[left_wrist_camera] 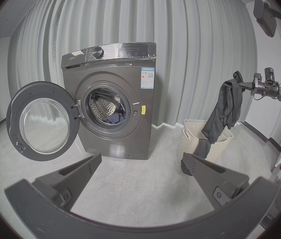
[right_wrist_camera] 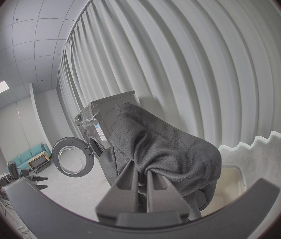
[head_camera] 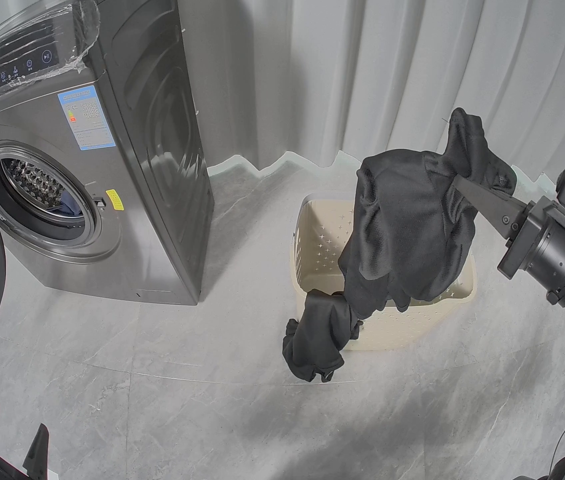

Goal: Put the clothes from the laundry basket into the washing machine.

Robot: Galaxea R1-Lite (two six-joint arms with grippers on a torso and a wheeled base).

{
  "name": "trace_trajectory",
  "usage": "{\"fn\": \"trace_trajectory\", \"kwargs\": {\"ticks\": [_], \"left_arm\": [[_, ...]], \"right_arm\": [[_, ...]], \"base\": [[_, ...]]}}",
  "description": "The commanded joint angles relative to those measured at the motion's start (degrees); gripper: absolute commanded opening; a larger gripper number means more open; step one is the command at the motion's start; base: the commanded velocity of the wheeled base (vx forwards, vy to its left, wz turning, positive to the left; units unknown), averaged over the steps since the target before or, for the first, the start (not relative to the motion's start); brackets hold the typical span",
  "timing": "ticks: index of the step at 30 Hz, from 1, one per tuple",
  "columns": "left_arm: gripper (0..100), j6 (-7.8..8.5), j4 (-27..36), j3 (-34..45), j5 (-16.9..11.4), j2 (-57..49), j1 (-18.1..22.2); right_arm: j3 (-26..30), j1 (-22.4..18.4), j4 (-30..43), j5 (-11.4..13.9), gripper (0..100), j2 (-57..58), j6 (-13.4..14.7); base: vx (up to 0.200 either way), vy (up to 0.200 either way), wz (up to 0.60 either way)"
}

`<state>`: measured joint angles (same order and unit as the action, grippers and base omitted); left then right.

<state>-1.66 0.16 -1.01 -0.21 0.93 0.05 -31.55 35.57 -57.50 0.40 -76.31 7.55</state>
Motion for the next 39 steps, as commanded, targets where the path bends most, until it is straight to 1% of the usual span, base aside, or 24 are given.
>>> {"fn": "trace_trajectory", "kwargs": {"ticks": [1,3,6,10,14,39], "left_arm": [[100,-0.01,0.02,0.84,0.03,-0.84,0.04],[100,-0.01,0.02,0.84,0.03,-0.84,0.04],[100,-0.01,0.02,0.84,0.03,-0.84,0.04],[100,-0.01,0.02,0.84,0.03,-0.84,0.04],[100,0.08,0.02,0.84,0.03,-0.84,0.04],[100,-0.01,0.11,0.84,0.03,-0.84,0.04]], "right_arm": [[0.0,0.29,-0.07,0.04,0,0.29,0.01],[0.0,0.55,-0.07,0.56,0,0.29,0.1],[0.0,1.25,-0.15,0.65,0,0.29,0.1],[-0.09,1.61,-2.0,0.74,0,-0.06,0.01],[-0.44,1.69,-2.35,1.71,0,-0.06,0.01],[-0.27,2.05,-2.44,1.79,0,-0.5,0.19]], "base": [[0.0,0.2,0.0],[0.0,0.2,0.0],[0.0,0.2,0.0],[0.0,0.2,0.0],[0.0,0.2,0.0],[0.0,0.2,0.0]]}}
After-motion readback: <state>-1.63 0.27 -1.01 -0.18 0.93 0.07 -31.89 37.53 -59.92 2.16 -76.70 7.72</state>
